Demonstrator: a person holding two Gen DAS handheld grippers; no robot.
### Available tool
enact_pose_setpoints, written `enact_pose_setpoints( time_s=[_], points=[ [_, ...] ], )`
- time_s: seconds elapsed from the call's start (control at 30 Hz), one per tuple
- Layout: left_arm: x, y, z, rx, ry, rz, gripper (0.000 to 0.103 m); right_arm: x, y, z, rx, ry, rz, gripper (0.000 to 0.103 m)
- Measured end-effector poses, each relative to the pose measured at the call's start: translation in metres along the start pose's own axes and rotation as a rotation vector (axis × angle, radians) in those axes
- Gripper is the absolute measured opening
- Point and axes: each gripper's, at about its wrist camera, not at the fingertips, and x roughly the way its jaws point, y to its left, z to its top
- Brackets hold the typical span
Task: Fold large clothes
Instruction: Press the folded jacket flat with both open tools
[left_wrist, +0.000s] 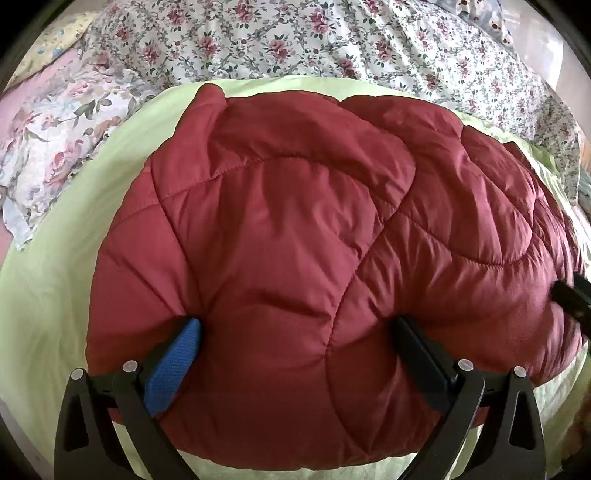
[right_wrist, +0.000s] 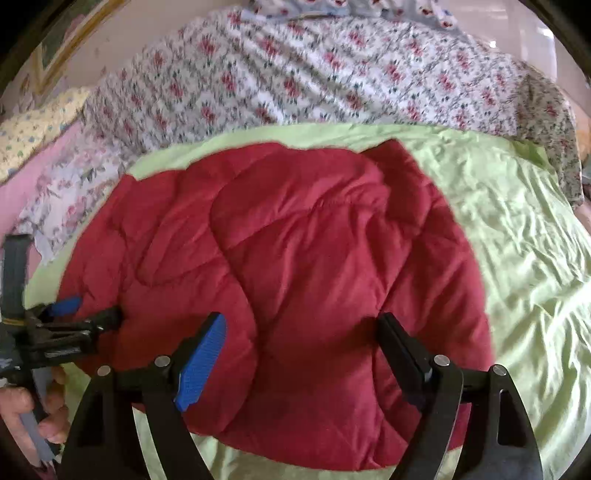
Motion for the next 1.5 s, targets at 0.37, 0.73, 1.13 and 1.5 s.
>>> enact_pose_setpoints(
  time_s=[0.37, 0.73, 1.13, 1.5],
  points=[
    [-0.039, 0.011, 0.011, -0.069, -0.077, 0.025, 0.099, 0.017, -0.015, 0.0, 0.053, 0.0, 0.021, 0.09],
    [0.007, 0.003, 0.014, -0.053, -0.007, 0.069, 0.103, 0.005, -0.018, -0.004, 0.05, -0.059, 0.03, 0.09],
    [0.006, 0.008, 0.014, -0.041, -0.014, 0.057, 0.103, 0.017, 0.007, 0.02, -0.007, -0.009, 0.009, 0.088],
    [0.014, 0.007, 0.017, -0.038, -0.034, 0.06, 0.103, 0.033, 0.002, 0.015, -0.026, -0.058, -0.03, 0.089]
  ],
)
